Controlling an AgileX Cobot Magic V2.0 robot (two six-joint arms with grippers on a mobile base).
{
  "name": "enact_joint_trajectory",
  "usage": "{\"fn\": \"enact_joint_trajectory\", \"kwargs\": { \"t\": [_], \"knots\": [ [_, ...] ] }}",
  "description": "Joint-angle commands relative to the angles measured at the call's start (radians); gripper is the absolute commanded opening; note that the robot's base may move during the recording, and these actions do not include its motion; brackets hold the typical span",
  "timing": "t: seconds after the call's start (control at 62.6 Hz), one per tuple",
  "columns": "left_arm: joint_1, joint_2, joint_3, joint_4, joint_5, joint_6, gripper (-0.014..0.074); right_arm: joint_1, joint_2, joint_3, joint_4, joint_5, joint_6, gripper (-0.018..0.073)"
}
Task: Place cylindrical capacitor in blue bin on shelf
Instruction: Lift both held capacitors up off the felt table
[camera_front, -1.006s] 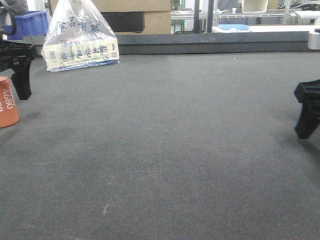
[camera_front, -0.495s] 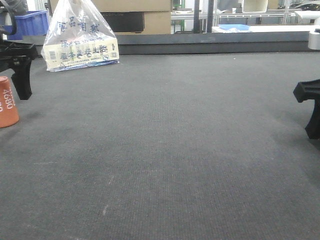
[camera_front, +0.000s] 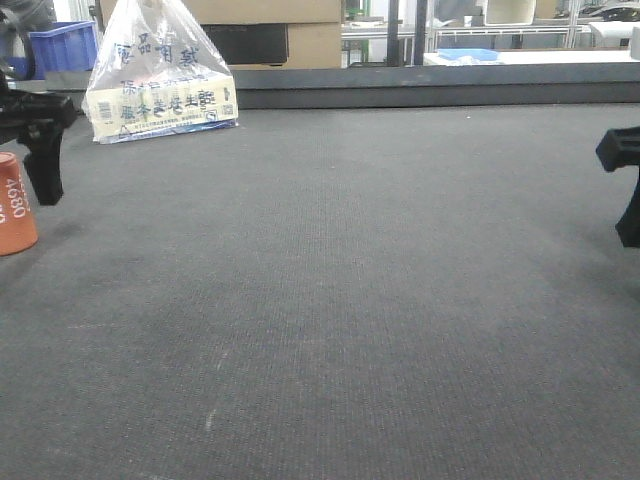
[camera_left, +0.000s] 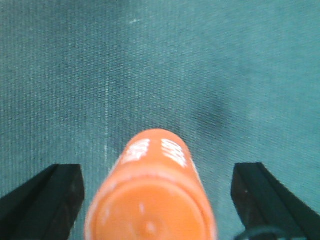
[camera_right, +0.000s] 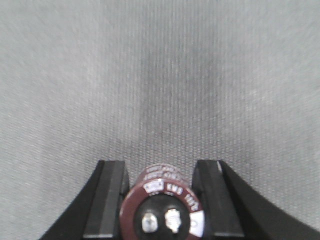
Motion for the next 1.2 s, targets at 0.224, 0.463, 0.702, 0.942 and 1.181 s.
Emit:
{"fn": "enact_joint_trajectory", "kwargs": {
  "t": [0.224,0.463,0.702,0.942,1.181],
  "knots": [
    [-0.005,0.009,0.0,0.0,0.027,-0.006,0.0281,-0.003,-0.016,-0.006,-0.001,-0.031,-0.001,-0.0168],
    [-0.005,0.002,0.0,-0.007,0.067,-0.006,-0.0111,-0.003,-0.017,-0.025,-0.001,-0.012,-0.001,-0.0168],
    [-0.005,-0.124,0.002,-0.047,0.036,-0.006,-0.0111,-0.003,-0.119,-0.067,-0.001,0.026,-0.001,-0.0168],
    [-0.005,-0.406,0.238,-0.136,-0.259,-0.006,-0.0111,-0.003,-0.351,0.036,-0.001,-0.099,-0.001,-0.0168],
    [-0.005,-0.744,0.626,-0.137,-0.672,-0.006,-0.0111,-0.003,-0.558,0.161,-0.001,-0.26,-0.001,-0.0168]
  ]
}}
